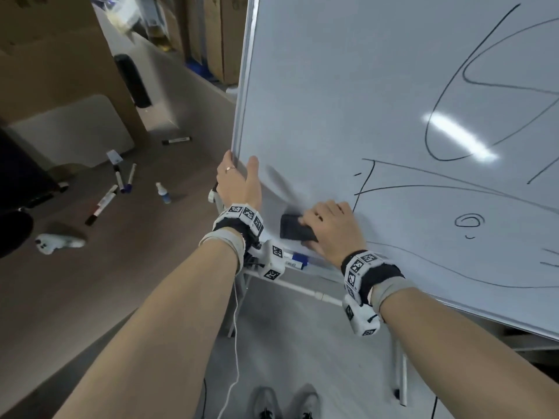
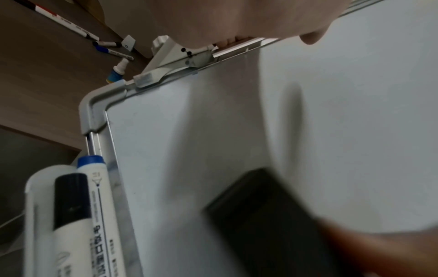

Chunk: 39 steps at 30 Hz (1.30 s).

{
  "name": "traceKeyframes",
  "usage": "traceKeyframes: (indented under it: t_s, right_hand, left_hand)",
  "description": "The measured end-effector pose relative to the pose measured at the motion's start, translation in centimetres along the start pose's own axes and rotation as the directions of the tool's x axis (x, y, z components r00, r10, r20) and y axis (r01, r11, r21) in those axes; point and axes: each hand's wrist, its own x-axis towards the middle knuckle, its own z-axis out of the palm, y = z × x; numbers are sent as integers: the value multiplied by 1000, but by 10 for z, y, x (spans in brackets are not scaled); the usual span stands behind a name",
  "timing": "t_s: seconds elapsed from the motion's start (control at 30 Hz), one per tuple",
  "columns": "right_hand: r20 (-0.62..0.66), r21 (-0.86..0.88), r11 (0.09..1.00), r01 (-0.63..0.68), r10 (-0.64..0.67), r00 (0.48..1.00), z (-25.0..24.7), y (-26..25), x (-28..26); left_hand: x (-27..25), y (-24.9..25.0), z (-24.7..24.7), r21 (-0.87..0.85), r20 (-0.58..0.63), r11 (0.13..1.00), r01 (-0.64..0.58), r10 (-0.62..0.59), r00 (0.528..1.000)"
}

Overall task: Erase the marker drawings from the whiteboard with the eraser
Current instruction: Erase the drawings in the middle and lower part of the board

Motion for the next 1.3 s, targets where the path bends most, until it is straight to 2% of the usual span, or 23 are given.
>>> traceKeyframes:
  t_s: [0.07, 0.13, 0.2, 0.23, 0.3, 0.37, 0.47, 0.57, 0.63, 0.73, 0.8, 0.9, 0.97, 1.0, 1.03, 1.07, 1.13, 1.17, 1.23, 1.3]
  right_hand:
    - [-139, -14, 993, -114, 111, 984, -23, 20, 4]
    - [-251, -39, 964, -265, 247, 936, -47, 42, 10]
    - [-313, -62, 924, -378, 342, 886, -65, 61, 17]
    - [-318, -66, 914, -399, 360, 877, -69, 67, 19]
    - [-304, -49, 918, -394, 363, 881, -68, 70, 18]
    - [-256, 4, 944, -330, 320, 912, -54, 60, 10]
    - [-88, 13, 994, -107, 108, 990, -13, 37, -15]
    - [81, 21, 1000, 9, -11, 997, 17, 27, -40]
    - [84, 32, 999, -5, 3, 996, 14, 34, -47]
    - [-62, -11, 995, -103, 102, 993, -18, 60, -36]
    - [-203, -11, 972, -236, 229, 952, -47, 81, -16]
    - [-362, 46, 911, -410, 398, 843, -79, 102, 12]
    - [-411, 85, 893, -442, 435, 801, -77, 101, 18]
    - [-411, 110, 892, -438, 442, 797, -70, 97, 15]
    - [-381, 134, 904, -405, 424, 821, -59, 90, 8]
    - [-318, 137, 931, -338, 364, 875, -44, 83, -3]
    - [-139, 84, 987, -139, 150, 979, -14, 70, -37]
    - [-59, 64, 996, -64, 68, 996, -3, 66, -53]
    - [27, 59, 998, -32, 31, 999, 3, 66, -73]
    - [2, 49, 997, -58, 58, 998, -9, 73, -70]
  left_hand:
    - [1, 4, 0, -2, 17, 1000, 19, -19, 1000]
    - [1, 6, 0, 2, 10, 1000, 26, -26, 1000]
    - [1, 7, 1, 23, -6, 1000, 4, -4, 1000]
    - [1, 7, 2, 37, -10, 999, -4, 4, 1000]
    - [2, 6, 3, 57, -6, 998, -7, 7, 1000]
    - [2, 6, 5, 83, -13, 997, -8, 9, 1000]
    - [2, 2, 12, 144, -53, 989, -21, 29, 998]
    - [2, 0, 18, 199, -82, 979, -32, 49, 995]
    - [0, 1, 23, 220, -106, 975, -26, 50, 993]
    - [-4, 11, 28, 194, -124, 981, 4, 21, 992]
    - [-4, 13, 30, 155, -161, 987, 33, -8, 987]
    - [-5, 12, 28, 174, -164, 984, 30, -1, 986]
    - [-4, 7, 25, 212, -153, 977, 4, 29, 988]
    - [-3, 4, 24, 223, -148, 975, -8, 42, 988]
    - [-1, 0, 23, 232, -141, 973, -18, 52, 989]
    - [1, -3, 22, 235, -138, 972, -25, 58, 989]
    - [4, -8, 21, 236, -144, 971, -33, 69, 987]
    - [5, -9, 21, 235, -150, 971, -37, 74, 986]
    - [5, -9, 21, 235, -156, 971, -35, 74, 985]
    - [1, -5, 23, 236, -176, 972, -11, 54, 983]
